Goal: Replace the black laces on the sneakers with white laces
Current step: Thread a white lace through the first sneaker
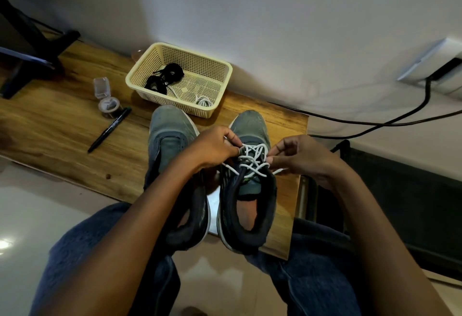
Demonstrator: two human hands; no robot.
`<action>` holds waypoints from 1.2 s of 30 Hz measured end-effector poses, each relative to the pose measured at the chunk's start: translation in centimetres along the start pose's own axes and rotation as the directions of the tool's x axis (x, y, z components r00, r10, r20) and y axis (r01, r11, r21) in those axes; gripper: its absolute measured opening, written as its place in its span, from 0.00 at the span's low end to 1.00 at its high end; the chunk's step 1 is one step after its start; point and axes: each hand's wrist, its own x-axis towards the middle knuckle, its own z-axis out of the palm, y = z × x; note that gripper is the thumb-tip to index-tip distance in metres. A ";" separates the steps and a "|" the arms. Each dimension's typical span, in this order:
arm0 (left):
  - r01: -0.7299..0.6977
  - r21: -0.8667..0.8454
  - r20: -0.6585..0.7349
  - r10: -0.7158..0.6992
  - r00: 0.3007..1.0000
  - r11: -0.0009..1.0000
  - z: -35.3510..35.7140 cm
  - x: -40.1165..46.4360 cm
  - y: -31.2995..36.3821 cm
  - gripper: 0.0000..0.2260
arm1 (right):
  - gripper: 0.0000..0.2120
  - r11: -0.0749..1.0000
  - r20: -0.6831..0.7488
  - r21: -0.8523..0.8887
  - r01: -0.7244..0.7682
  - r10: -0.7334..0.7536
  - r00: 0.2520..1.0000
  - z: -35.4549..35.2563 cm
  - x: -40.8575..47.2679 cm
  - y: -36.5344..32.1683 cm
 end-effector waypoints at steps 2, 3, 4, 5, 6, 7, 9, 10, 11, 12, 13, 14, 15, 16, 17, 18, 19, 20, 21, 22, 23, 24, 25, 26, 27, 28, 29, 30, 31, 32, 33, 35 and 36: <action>0.001 -0.001 0.001 -0.001 1.000 1.000 0.0 0.0 0.0 0.05 | 0.05 1.000 -0.040 -0.020 0.012 -0.013 0.999 0.3 0.1 0.0; 0.001 -0.001 -0.002 -0.001 1.000 1.000 0.0 0.0 0.0 0.05 | 0.04 1.000 -0.052 -0.023 0.016 -0.017 0.999 0.4 0.2 0.0; 0.002 -0.002 -0.004 -0.002 1.000 1.000 0.0 0.0 0.0 0.05 | 0.04 0.999 -0.056 -0.034 0.024 -0.026 0.998 0.5 0.2 0.0; 0.002 -0.003 -0.005 -0.002 1.000 1.000 0.0 0.0 0.0 0.05 | 0.04 0.998 -0.055 -0.054 0.027 -0.030 0.998 0.5 0.2 0.0; 0.003 -0.002 -0.005 -0.003 1.000 1.000 0.0 0.0 0.0 0.05 | 0.04 0.998 -0.049 -0.065 0.025 -0.028 0.998 0.4 0.1 0.0; 0.003 -0.001 -0.004 -0.003 1.000 1.000 0.0 0.0 0.0 0.06 | 0.04 0.999 -0.036 -0.043 0.013 -0.015 0.999 0.4 0.0 -0.1; -0.001 0.003 0.005 0.001 1.000 1.000 -0.1 0.0 0.0 0.06 | 0.05 0.993 0.002 0.113 -0.041 0.041 0.999 0.0 -0.2 -0.2; -0.004 0.003 0.011 0.004 1.000 1.000 -0.1 -0.1 0.0 0.06 | 0.06 0.973 0.028 0.216 -0.078 0.074 0.997 -0.2 -0.2 -0.2; -0.005 0.002 0.015 0.005 1.000 1.000 -0.1 -0.1 0.0 0.06 | 0.07 0.947 0.057 0.302 -0.114 0.102 0.993 -0.3 -0.3 -0.2; -0.005 0.001 0.016 0.005 1.000 1.000 -0.1 -0.1 0.1 0.06 | 0.07 0.924 0.081 0.357 -0.139 0.118 0.990 -0.4 -0.4 -0.2; -0.005 -0.001 0.016 0.005 1.000 1.000 -0.2 -0.1 0.1 0.06 | 0.06 0.917 0.095 0.371 -0.148 0.121 0.988 -0.4 -0.4 -0.2; -0.006 -0.002 0.015 0.006 1.000 1.000 -0.2 -0.1 0.1 0.06 | 0.04 0.934 0.094 0.332 -0.133 0.108 0.990 -0.4 -0.4 -0.1; -0.008 -0.002 0.013 0.008 1.000 1.000 -0.2 -0.1 0.1 0.06 | 0.02 0.964 0.080 0.249 -0.097 0.079 0.994 -0.3 -0.5 -0.2; -0.009 -0.001 0.010 0.009 1.000 1.000 -0.2 -0.2 0.1 0.06 | 0.02 0.986 0.063 0.158 -0.053 0.044 0.997 -0.2 -0.5 -0.2; -0.010 -0.002 0.009 0.010 1.000 1.000 -0.2 -0.2 0.0 0.06 | 0.02 0.996 0.050 0.090 -0.013 0.008 0.999 0.0 -0.6 -0.2; -0.011 -0.002 0.008 0.011 1.000 1.000 -0.2 -0.2 0.0 0.06 | 0.03 0.999 0.036 0.051 0.019 -0.020 0.999 0.1 -0.6 -0.3; -0.010 -0.003 0.008 0.010 1.000 1.000 -0.2 -0.2 0.0 0.05 | 0.03 0.999 0.020 0.032 0.038 -0.038 0.999 0.3 -0.6 -0.4; -0.009 -0.003 0.008 0.009 1.000 1.000 -0.2 -0.2 0.0 0.05 | 0.04 0.999 0.004 0.021 0.048 -0.048 0.999 0.3 -0.5 -0.3; -0.007 -0.002 0.009 0.007 1.000 1.000 -0.2 -0.3 0.0 0.05 | 0.04 0.999 -0.008 0.018 0.045 -0.045 0.999 0.3 -0.3 -0.3; -0.007 -0.001 0.009 0.007 1.000 1.000 -0.2 -0.3 0.1 0.05 | 0.05 0.999 -0.013 0.033 0.027 -0.027 1.000 0.2 -0.2 -0.1; -0.006 0.001 0.008 0.006 1.000 1.000 -0.2 -0.3 0.1 0.05 | 0.05 0.997 -0.009 0.080 -0.005 0.006 1.000 0.2 -0.2 -0.1; -0.005 0.002 0.009 0.005 1.000 1.000 -0.3 -0.3 0.1 0.05 | 0.06 0.987 0.002 0.151 -0.046 0.046 0.999 0.1 -0.1 0.0; -0.005 0.000 0.012 0.005 1.000 1.000 -0.3 -0.2 0.0 0.05 | 0.06 0.971 0.019 0.223 -0.084 0.082 0.996 0.0 -0.1 0.1; -0.006 -0.003 0.014 0.006 1.000 1.000 -0.3 -0.2 0.0 0.05 | 0.06 0.957 0.035 0.271 -0.106 0.100 0.994 -0.1 -0.1 0.2; -0.007 -0.004 0.015 0.007 1.000 1.000 -0.3 -0.2 0.0 0.05 | 0.05 0.952 0.046 0.286 -0.109 0.101 0.994 -0.2 -0.1 0.3; -0.008 -0.006 0.016 0.008 1.000 1.000 -0.4 -0.2 -0.1 0.05 | 0.05 0.960 0.045 0.263 -0.095 0.086 0.995 -0.2 -0.1 0.4; -0.009 -0.009 0.021 0.009 1.000 1.000 -0.5 -0.2 -0.1 0.06 | 0.05 0.976 0.036 0.208 -0.069 0.063 0.997 -0.2 -0.1 0.4; -0.010 -0.014 0.030 0.010 0.999 1.000 -0.6 -0.3 -0.2 0.07 | 0.05 0.989 0.025 0.143 -0.042 0.039 0.999 -0.1 -0.1 0.4; -0.011 -0.016 0.046 0.011 0.999 1.000 -0.7 -0.3 -0.2 0.07 | 0.06 0.996 0.015 0.088 -0.022 0.020 1.000 0.0 -0.2 0.4; -0.014 -0.017 0.066 0.015 0.998 1.000 -0.8 -0.3 -0.3 0.07 | 0.05 0.999 0.005 0.053 -0.008 0.008 1.000 0.0 -0.2 0.4; -0.019 -0.014 0.086 0.020 0.996 1.000 -0.9 -0.4 -0.4 0.07 | 0.05 0.999 -0.008 0.032 -0.001 0.001 1.000 0.1 -0.1 0.4; -0.043 0.012 0.115 0.041 0.993 0.999 -1.0 -0.6 -0.5 0.07 | 0.05 1.000 -0.035 0.009 0.003 -0.003 0.999 0.2 0.0 0.5; -0.065 0.035 0.115 0.061 0.992 0.997 -1.0 -0.6 -0.6 0.07 | 0.04 1.000 -0.041 0.006 0.004 -0.004 0.999 0.3 0.1 0.5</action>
